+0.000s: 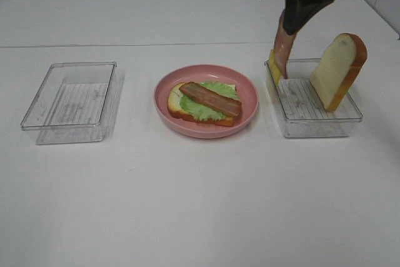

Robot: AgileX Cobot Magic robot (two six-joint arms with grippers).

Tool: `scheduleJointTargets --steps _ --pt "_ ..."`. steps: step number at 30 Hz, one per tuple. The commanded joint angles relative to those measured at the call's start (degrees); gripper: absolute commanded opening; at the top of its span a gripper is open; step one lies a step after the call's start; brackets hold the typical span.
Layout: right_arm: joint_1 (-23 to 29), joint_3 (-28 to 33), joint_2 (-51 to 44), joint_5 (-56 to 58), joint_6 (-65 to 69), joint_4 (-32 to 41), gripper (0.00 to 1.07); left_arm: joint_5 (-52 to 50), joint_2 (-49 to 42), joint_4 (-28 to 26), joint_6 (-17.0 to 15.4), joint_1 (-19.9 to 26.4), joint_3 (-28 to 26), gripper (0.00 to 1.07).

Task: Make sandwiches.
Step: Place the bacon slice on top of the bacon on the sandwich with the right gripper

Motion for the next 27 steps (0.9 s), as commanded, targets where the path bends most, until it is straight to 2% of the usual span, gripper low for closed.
scheduleJointTargets --steps 1,7,13,22,27 --pt "4.5 -1.2 -0.4 -1.9 1.0 -0.3 0.00 -0.2 -0.8 -0.4 -0.2 0.1 0.2 1.00" --pt "8.5 -1.2 0.4 -6.3 2.8 0.4 0.00 -0.2 -0.8 -0.4 -0.2 0.1 0.2 1.00" --pt "12.5 -1.2 3.7 -11.6 2.8 4.3 0.00 -0.2 -0.8 -0.4 -0.2 0.1 0.2 1.00" --pt "13.9 -1.2 8.6 -17.8 1.8 10.5 0.00 -0.2 -1.0 -0.4 -0.2 0.1 0.2 1.00" --pt "13.8 -1.2 11.3 -20.3 1.4 10.9 0.00 -0.2 -1.1 -0.4 -0.2 0.1 0.2 1.00"
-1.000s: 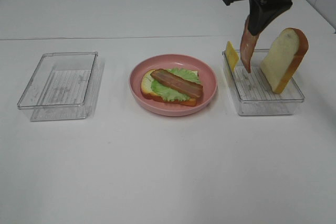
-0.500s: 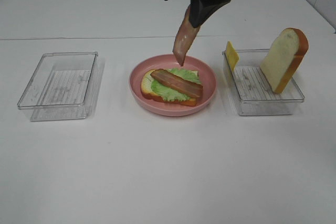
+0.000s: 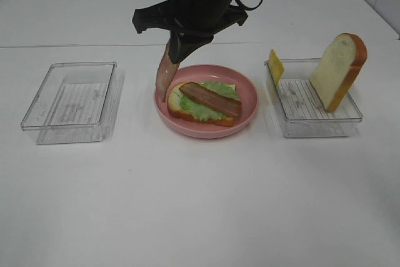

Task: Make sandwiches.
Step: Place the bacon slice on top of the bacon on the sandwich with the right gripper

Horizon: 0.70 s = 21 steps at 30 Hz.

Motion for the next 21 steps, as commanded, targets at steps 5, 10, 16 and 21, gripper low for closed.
scheduleJointTargets --steps 5,10,16,21 --pt "-0.2 -0.3 4.2 -4.0 -0.5 -4.4 0.00 -0.2 -1.1 -0.4 -0.2 0.1 0.2 1.00" --pt "-0.2 -0.4 6.6 -4.6 3.3 -15.0 0.00 -0.2 -1.1 -0.4 -0.2 0.1 0.2 1.00" --pt "-0.2 -0.4 8.5 -4.6 7.3 -26.9 0.00 -0.2 -1.1 -0.4 -0.2 0.1 0.2 1.00" --pt "-0.2 -0.4 9.8 -4.9 7.8 -31.7 0.00 -0.2 -1.1 -0.4 -0.2 0.1 0.2 1.00"
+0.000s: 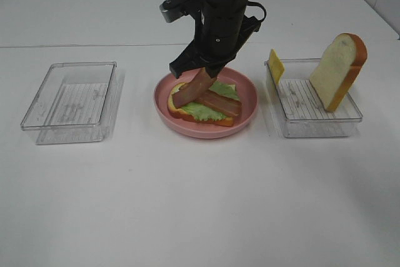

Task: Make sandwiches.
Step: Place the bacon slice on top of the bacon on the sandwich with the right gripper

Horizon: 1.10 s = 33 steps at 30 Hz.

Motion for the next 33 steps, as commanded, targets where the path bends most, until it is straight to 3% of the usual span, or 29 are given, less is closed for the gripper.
scheduleJointTargets --steps 1,13,14,15,16,17,18,19,20,22,33 --pt "-0.2 -0.4 0.9 -0.6 1.0 -3.6 0.00 -0.2 -1.1 -0.4 -0.2 0.1 0.2 1.00" --pt "-0.2 -0.4 3.3 -0.5 1.0 -6.9 0.01 -0.2 -1.1 -0.4 -0.2 0.1 0.2 1.00" --pt "-0.2 -0.4 3.3 -0.6 1.0 -6.9 0.13 -0.2 -1.1 -0.4 -0.2 0.1 0.2 1.00" --pt "-0.2 -0.5 3.3 -0.5 1.1 -6.9 0.36 -0.2 -1.1 -0.4 -0.2 0.1 0.2 1.00" --pt "-0.2 -0.5 3.3 -0.5 1.1 -6.9 0.36 -0.2 -1.1 -0.4 -0.2 0.1 0.2 1.00" --pt "-0.2 -0.5 3.3 -0.4 1.1 -6.9 0.48 -0.2 -1.1 -0.4 -0.2 0.1 0.2 1.00" --pt "-0.2 -0.5 3.3 -0.4 1.1 -6.9 0.48 -0.2 -1.1 -0.4 -0.2 0.1 0.2 1.00" --pt "-0.2 -0.5 3.3 -0.2 1.1 -7.3 0.77 -0.2 -1.1 -0.4 -0.2 0.1 0.2 1.00" --pt "-0.1 -0.5 3.1 -0.1 1.1 -7.4 0.95 -0.2 -1.1 -0.4 -0.2 0.1 0.2 1.00" --pt "-0.1 -0.5 2.8 0.2 1.1 -7.4 1.00 -0.2 -1.1 -0.4 -0.2 0.1 0.2 1.00" --pt "-0.1 -2.2 -5.2 7.2 1.1 -7.0 0.99 -0.2 -1.1 -0.4 -0.2 0.1 0.2 1.00"
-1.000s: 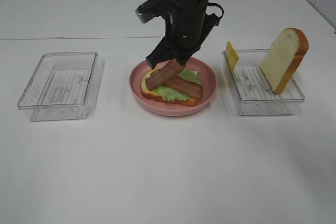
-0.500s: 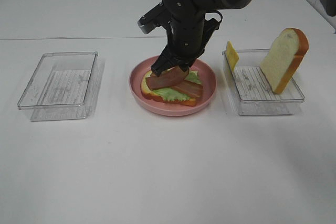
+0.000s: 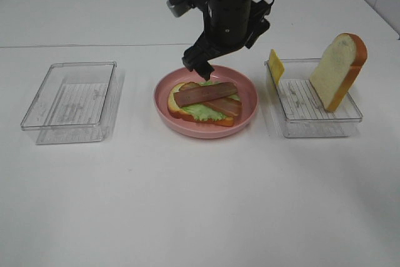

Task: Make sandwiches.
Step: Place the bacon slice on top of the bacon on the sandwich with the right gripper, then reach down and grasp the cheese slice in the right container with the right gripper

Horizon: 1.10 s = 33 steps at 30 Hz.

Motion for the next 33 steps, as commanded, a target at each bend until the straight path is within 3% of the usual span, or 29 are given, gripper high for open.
scheduleJointTargets --steps 1,17,24,33 --pt "-0.1 -0.9 -4.8 4.2 -0.5 -0.1 0.99 -0.2 -1.1 -0.4 -0.2 0.1 0.2 1.00" --pt "-1.1 -0.9 -13.9 10.4 -5.7 6.4 0.99 -0.2 -1.1 -0.4 -0.2 0.1 0.2 1.00" --pt "-10.5 -0.9 -13.8 11.9 -12.7 23.5 0.99 -0.2 -1.1 -0.4 -0.2 0.1 0.2 1.00" --pt "-19.5 -0.9 -13.8 12.9 -13.1 25.1 0.99 -0.2 -1.1 -0.4 -0.2 0.1 0.2 1.00"
